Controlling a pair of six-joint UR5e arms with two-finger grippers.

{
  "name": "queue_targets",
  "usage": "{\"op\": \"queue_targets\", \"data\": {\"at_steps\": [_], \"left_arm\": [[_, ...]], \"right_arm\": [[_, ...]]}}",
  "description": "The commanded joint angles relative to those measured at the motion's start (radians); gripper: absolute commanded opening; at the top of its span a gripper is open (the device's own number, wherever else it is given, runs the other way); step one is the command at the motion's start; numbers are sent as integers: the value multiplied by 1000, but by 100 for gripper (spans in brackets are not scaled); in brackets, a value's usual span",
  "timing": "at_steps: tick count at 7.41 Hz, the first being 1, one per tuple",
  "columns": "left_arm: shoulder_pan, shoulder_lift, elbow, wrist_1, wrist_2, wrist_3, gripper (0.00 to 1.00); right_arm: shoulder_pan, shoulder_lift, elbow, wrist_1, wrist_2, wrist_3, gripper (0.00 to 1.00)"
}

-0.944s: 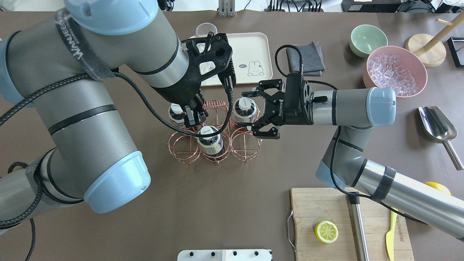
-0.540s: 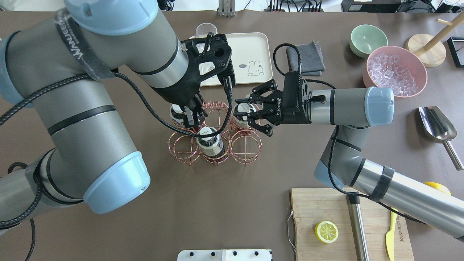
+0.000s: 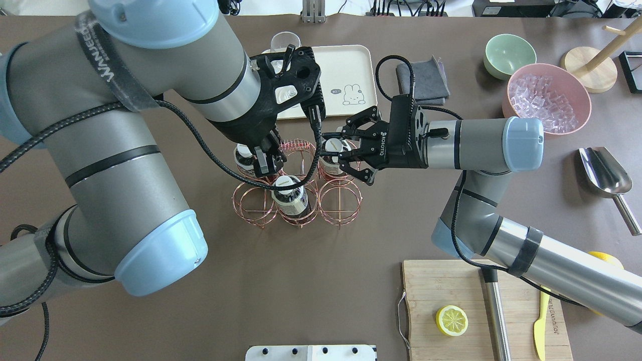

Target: Take tea from basket to plate

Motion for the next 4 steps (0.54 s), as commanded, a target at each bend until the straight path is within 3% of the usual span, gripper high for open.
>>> {"op": "queue_targets", "data": {"at_steps": [1,4], "left_arm": [[0,0,0,0,0,1,0],[0,0,0,0,0,1,0]], "right_arm": [[36,12,71,-78,28,22,0],[41,15,180,-184,33,22,0]]}}
